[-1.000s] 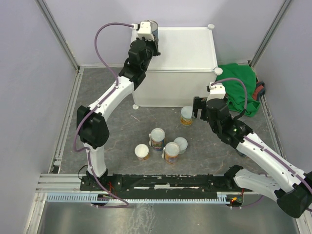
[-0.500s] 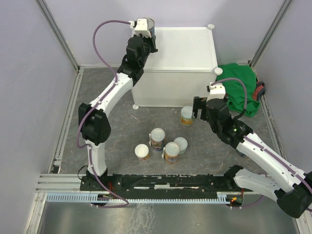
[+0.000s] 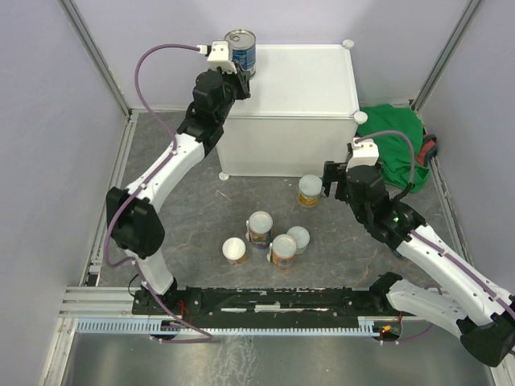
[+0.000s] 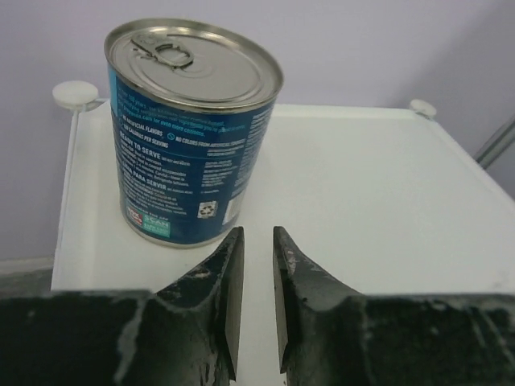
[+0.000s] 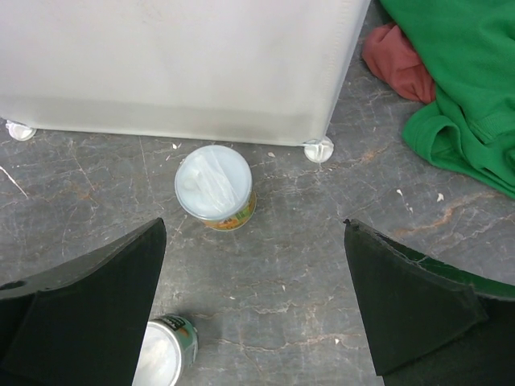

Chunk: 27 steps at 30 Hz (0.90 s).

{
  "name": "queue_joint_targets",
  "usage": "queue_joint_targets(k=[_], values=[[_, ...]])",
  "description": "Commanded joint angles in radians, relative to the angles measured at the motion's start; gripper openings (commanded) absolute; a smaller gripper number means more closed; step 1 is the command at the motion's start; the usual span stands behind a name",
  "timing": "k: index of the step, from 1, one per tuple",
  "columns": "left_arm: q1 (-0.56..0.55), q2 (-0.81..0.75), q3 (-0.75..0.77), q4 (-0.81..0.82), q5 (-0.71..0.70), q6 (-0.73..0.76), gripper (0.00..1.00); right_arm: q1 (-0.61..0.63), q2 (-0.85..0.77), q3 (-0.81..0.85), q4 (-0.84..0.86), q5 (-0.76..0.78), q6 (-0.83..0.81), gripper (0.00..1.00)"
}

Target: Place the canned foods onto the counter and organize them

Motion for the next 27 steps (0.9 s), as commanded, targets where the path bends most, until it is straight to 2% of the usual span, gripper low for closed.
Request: queue_joint_targets(k=[1,6,9,13,18,22,27], values=[[-0.051,-0.175,-0.061,0.038,0.003,-0.023,0.31,0.002,-0.052,0.050,-0.053,0.015,0.017,1.00],[-0.119,-0.258,-0.138,0.006,-0.042,-0.003,0.39,0.003,-0.069,0.052,-0.136,0.076,0.059,1.00],[-0.166,-0.298,-0.183,-0.005,-0.057,0.004,0.43,0.002,-0.050,0.067,-0.221,0.175,0.135,0.99],[-0.234,-0.341,-0.252,-0.010,-0.059,0.002,0.47,0.001,0.014,0.110,-0.399,0.405,0.338,0.99],[-0.295,-0.380,-0.352,-0.010,0.000,-0.035,0.51,-0.001,0.061,0.139,-0.617,0.560,0.668,0.99],[-0.331,-0.417,-0.422,-0.010,0.023,-0.069,0.53,-0.038,0.083,0.155,-0.772,0.600,0.873,0.99],[-0.379,-0.462,-0.482,-0.008,0.034,-0.096,0.55,-0.171,0.124,0.166,-0.874,0.543,0.980,0.99]])
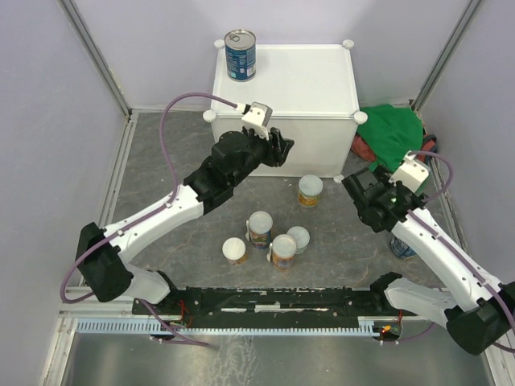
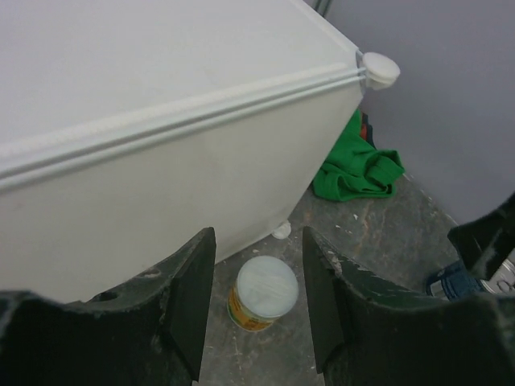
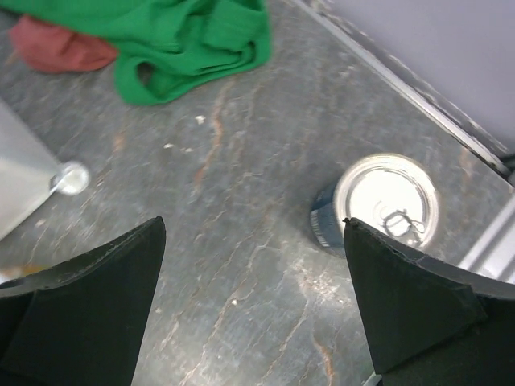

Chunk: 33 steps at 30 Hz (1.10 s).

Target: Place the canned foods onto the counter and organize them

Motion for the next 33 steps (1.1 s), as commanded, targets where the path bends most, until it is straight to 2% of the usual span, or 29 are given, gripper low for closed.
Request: queue_joint_targets(k=[1,12,18,21,22,23,24,29,33], values=[[-0.041,-0.084,-0.025,0.030,0.029,-0.058,0.55,-0.117,0.022,0.042,-0.146,0.010,0.175,0.99],[-0.113,-0.167,-0.112,0.030,0.023,-0.088,0.60,-0.389,-0.009,0.018,-0.080,-0.091,0.038,0.99],[-0.120,-0.245,-0.087,0.045,0.020,-0.185,0.62,-0.525,-0.028,-0.049,0.005,-0.190,-0.042,0.99],[-0.120,-0.283,-0.023,0.015,-0.029,-0.226,0.71,-0.556,-0.025,-0.081,0.047,-0.216,-0.056,0.99],[-0.119,-0.292,0.001,0.001,-0.039,-0.236,0.80,-0.559,-0.018,-0.086,0.055,-0.220,-0.055,0.99],[-0.120,-0.304,0.018,-0.006,-0.045,-0.245,0.95,-0.562,-0.012,-0.094,0.066,-0.223,-0.053,0.99],[-0.120,-0.316,0.029,0.002,-0.049,-0.255,1.00,-0.565,-0.006,-0.102,0.077,-0.228,-0.049,0.99],[-0.119,-0.400,0.006,0.126,-0.056,-0.273,0.99,-0.569,0.016,-0.122,0.117,-0.231,-0.032,0.99],[-0.119,-0.440,-0.007,0.165,-0.081,-0.279,0.99,-0.568,0.029,-0.113,0.122,-0.207,-0.034,0.99]])
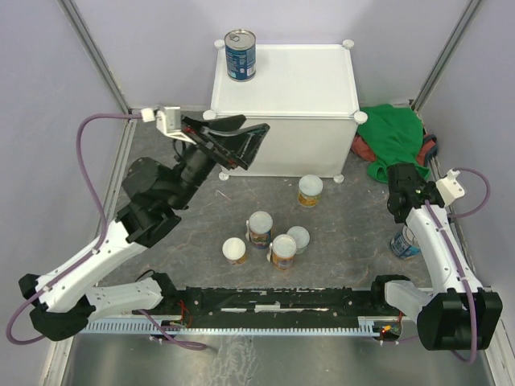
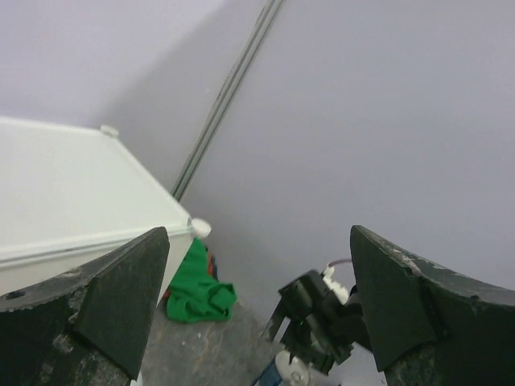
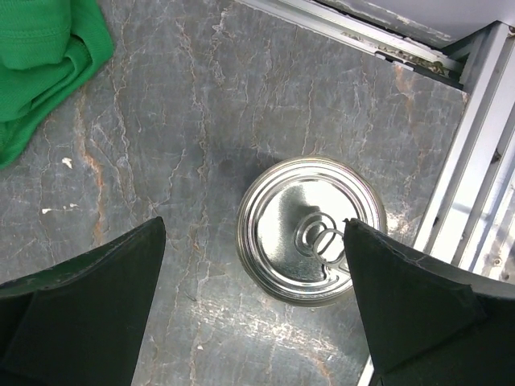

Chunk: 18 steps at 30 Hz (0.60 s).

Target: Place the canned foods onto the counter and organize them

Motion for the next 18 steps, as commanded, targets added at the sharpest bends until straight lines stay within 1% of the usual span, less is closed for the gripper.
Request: queue_joint_targets(k=[1,5,10,14,18], values=[[-0.003,-0.043,0.003,0.110,-0.032,-0.045,0.99,-0.006,0.006,0.010,0.036,0.034,-0.001,0.99],[-0.004,-0.073,-0.025,0.163,-0.023,-0.019,0.99,-0.005,0.008,0.001,0.045,0.048,-0.006,0.99],[-0.003,-0.084,-0.054,0.204,-0.083,0.039,0.99,-0.007,0.017,-0.023,0.057,0.067,-0.008,0.99],[-0.004,-0.062,-0.026,0.178,-0.057,0.068,0.99,-0.007,0.017,-0.037,0.078,0.055,-0.010,0.99],[-0.004,-0.069,-0.039,0.207,-0.003,0.051,0.99,-0.007,0.025,-0.021,0.081,0.050,-0.013,0.99]])
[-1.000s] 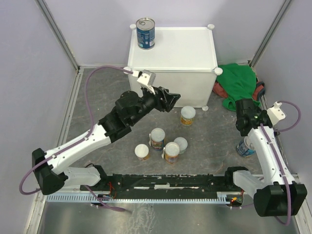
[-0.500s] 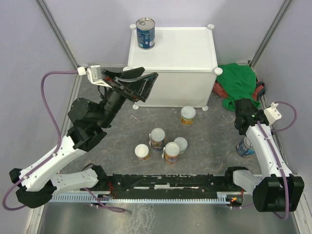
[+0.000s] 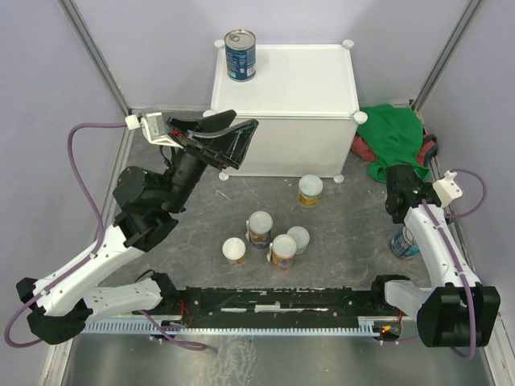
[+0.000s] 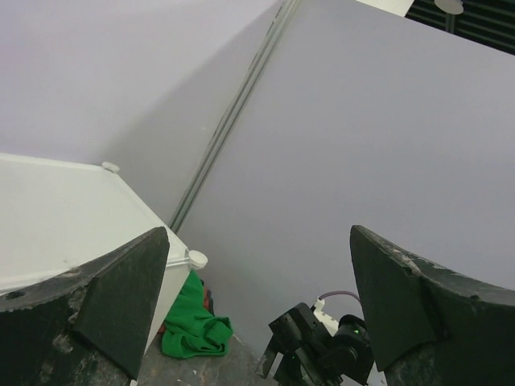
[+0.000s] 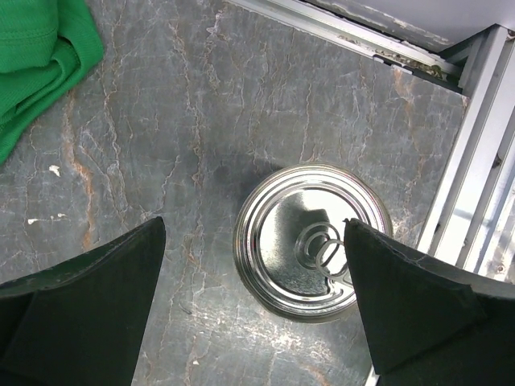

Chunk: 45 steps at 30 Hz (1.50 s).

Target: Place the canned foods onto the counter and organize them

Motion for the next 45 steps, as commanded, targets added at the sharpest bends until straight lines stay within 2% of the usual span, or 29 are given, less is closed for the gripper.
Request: queue_joint_targets(k=[1,9,16,28,32,45], values=[[-0.004,-0.009,0.014,0.073,0.056,0.019,0.99,-0.004,0.005,0.021,0.030,0.026,-0.006,0.99],[-0.004,-0.063,0.002,0.101,0.139,-0.050,0.99,-0.004,0.009,0.026,0.033,0.038,-0.012,0.99],[-0.004,-0.133,-0.088,0.157,0.040,-0.002,0.99,-0.012,0.025,0.026,0.050,0.046,-0.032,0.99],[-0.004,0.018,-0.049,0.004,-0.070,0.126,0.99,-0.030,0.051,0.060,-0.006,0.061,-0.016,0.99],[-0.004,0.043,-0.039,-0.039,-0.080,0.129,0.99,-0.041,0.054,0.079,-0.048,0.068,-0.003,0.99],[-0.004,0.063,-0.028,-0.122,-0.125,0.137,0.99,-0.104,0.060,0.029,-0.017,-0.038,-0.023,0.99]])
